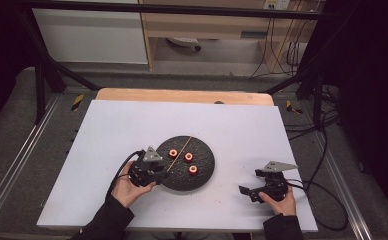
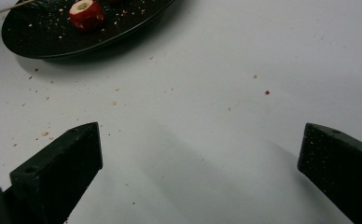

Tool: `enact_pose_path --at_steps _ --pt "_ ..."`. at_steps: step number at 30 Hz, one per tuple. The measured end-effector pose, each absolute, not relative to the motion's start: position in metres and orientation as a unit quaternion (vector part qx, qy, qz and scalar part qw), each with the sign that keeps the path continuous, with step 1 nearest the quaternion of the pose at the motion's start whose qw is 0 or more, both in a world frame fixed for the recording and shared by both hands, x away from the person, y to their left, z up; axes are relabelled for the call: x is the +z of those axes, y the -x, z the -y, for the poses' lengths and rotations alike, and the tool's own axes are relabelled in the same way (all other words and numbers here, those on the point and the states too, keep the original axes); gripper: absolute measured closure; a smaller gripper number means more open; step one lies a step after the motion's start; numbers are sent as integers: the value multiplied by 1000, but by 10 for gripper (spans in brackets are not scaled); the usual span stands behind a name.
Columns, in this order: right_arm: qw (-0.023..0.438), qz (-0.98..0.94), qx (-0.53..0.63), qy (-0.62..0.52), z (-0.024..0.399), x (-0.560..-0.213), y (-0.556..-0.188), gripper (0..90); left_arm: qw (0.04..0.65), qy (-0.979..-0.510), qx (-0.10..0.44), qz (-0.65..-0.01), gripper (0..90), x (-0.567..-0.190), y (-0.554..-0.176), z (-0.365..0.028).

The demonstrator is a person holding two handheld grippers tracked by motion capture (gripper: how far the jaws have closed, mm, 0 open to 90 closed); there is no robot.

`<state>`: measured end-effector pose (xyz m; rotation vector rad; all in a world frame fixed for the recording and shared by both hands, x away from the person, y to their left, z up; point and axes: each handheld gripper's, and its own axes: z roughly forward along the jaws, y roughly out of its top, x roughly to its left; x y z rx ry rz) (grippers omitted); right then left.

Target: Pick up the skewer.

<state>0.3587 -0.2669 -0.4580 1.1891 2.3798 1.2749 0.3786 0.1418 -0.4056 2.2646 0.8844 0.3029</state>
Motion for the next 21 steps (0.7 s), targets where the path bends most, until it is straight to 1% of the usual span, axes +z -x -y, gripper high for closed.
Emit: enact_pose_path --at_steps 3,7,13,15,16,17,21 --pt "95 -803 430 -401 267 -458 -359 6 319 -875 109 -349 503 -403 -386 -138" --pt "95 -803 430 -402 267 -458 -359 6 288 -881 100 -361 493 -403 -395 -132" --pt "93 -803 429 -403 266 -458 -359 6 260 -885 96 -375 526 -405 -403 -124" --pt "92 -803 429 -403 266 -458 -359 6 251 -886 99 -376 561 -406 -404 -121" --pt "92 -803 429 -403 266 -458 -359 6 247 -887 101 -376 561 -407 -405 -119" --pt "92 -804 429 -402 266 -458 -359 6 243 -888 102 -376 591 -407 -405 -117" --pt "91 -804 429 -402 266 -458 -359 6 230 -890 100 -381 653 -408 -406 -113"
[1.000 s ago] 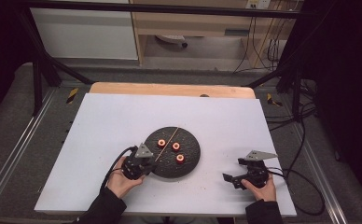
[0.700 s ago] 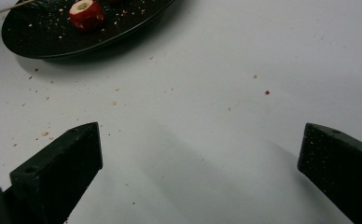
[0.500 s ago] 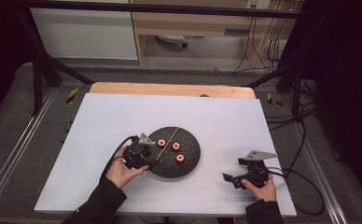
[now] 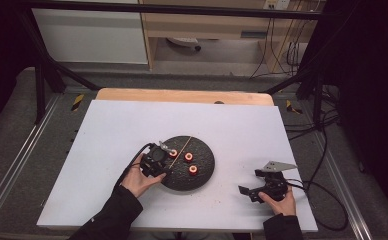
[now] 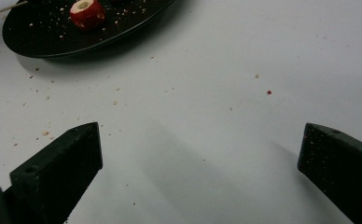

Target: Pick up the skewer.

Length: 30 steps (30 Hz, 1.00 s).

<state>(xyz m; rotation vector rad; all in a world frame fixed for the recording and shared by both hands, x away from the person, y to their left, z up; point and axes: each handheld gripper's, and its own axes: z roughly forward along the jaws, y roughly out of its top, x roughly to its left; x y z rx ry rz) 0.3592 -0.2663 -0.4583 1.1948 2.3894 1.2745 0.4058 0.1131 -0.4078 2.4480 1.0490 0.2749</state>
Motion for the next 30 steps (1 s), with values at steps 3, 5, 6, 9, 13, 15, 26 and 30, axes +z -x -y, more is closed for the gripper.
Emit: enact_pose_path --at_steps 3,5,6,9,13,15,26,30 --pt "90 -803 430 -403 266 -458 -359 6 221 -891 96 -384 688 -409 -406 -110" --pt "89 -803 430 -403 266 -458 -359 6 217 -891 94 -388 700 -409 -407 -109" --pt "89 -803 430 -403 266 -458 -359 6 215 -890 93 -390 713 -410 -407 -108" --pt "90 -804 430 -402 266 -458 -359 6 211 -889 92 -395 749 -411 -407 -105" --pt "90 -803 430 -402 266 -458 -359 6 204 -888 99 -400 784 -412 -406 -101" --pt "89 -804 430 -402 266 -458 -359 6 203 -887 99 -403 807 -413 -406 -100" --pt "89 -804 430 -402 266 -458 -359 6 217 -874 109 -421 880 -411 -404 -105" --pt "89 -803 430 -403 266 -458 -359 6 232 -871 115 -419 883 -407 -402 -110"
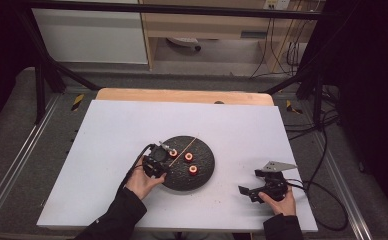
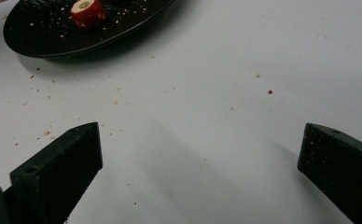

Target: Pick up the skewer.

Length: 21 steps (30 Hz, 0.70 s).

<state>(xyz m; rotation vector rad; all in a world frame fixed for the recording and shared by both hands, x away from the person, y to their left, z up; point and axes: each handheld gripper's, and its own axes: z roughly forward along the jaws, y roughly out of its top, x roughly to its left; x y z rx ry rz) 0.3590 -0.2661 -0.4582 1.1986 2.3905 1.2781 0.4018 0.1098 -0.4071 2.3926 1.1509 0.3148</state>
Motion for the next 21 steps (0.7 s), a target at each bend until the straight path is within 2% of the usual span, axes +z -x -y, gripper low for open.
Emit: enact_pose_path --at_steps 21 --pt "90 -800 428 -410 265 -459 -359 5 359 -848 119 -371 884 -402 -375 -179"
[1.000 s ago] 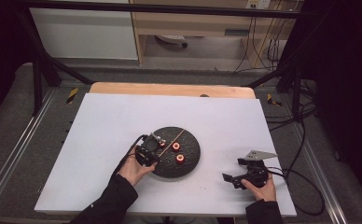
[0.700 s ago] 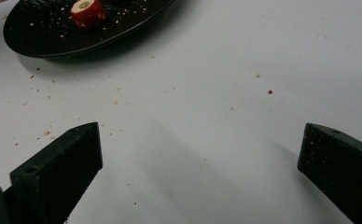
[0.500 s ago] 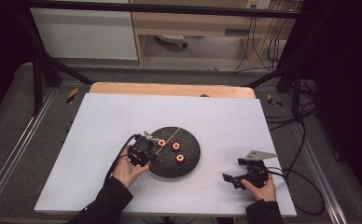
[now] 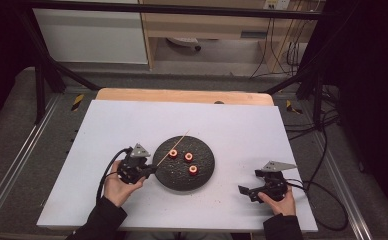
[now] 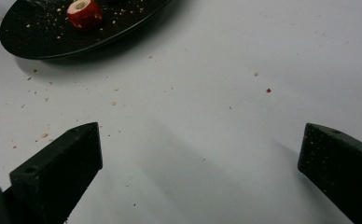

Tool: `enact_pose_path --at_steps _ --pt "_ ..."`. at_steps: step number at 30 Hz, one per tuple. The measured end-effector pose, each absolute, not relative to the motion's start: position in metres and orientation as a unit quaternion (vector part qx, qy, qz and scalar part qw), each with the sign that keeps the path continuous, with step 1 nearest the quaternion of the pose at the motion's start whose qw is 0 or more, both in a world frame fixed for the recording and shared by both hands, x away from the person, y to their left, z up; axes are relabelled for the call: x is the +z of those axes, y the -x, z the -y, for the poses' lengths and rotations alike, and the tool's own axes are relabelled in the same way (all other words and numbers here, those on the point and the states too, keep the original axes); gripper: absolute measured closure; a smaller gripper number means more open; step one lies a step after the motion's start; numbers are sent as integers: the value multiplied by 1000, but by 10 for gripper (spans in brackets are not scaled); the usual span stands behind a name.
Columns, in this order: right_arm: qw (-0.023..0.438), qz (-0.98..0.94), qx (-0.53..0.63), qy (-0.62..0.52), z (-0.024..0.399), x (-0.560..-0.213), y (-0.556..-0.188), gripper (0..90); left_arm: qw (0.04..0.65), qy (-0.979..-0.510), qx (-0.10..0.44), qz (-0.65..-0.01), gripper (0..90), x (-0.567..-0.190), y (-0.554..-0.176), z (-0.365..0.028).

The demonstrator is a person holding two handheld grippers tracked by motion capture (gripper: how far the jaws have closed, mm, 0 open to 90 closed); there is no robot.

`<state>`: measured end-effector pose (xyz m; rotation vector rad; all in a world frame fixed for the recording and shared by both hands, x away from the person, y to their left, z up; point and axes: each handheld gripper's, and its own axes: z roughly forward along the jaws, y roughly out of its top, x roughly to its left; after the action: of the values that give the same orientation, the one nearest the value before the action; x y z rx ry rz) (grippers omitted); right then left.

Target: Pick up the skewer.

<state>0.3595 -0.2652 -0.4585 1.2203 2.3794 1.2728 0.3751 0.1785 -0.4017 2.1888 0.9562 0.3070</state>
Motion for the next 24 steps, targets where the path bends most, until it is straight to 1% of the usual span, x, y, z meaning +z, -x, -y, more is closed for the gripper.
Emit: enact_pose_path --at_steps 6,14,24 --pt "88 -798 425 -419 264 -457 -360 5 384 -840 119 -366 884 -406 -365 -198" --pt "94 -799 421 -418 259 -452 -362 5 405 -835 123 -352 884 -411 -355 -211" --pt "94 -806 412 -414 242 -448 -366 5 428 -828 125 -341 884 -419 -342 -226"
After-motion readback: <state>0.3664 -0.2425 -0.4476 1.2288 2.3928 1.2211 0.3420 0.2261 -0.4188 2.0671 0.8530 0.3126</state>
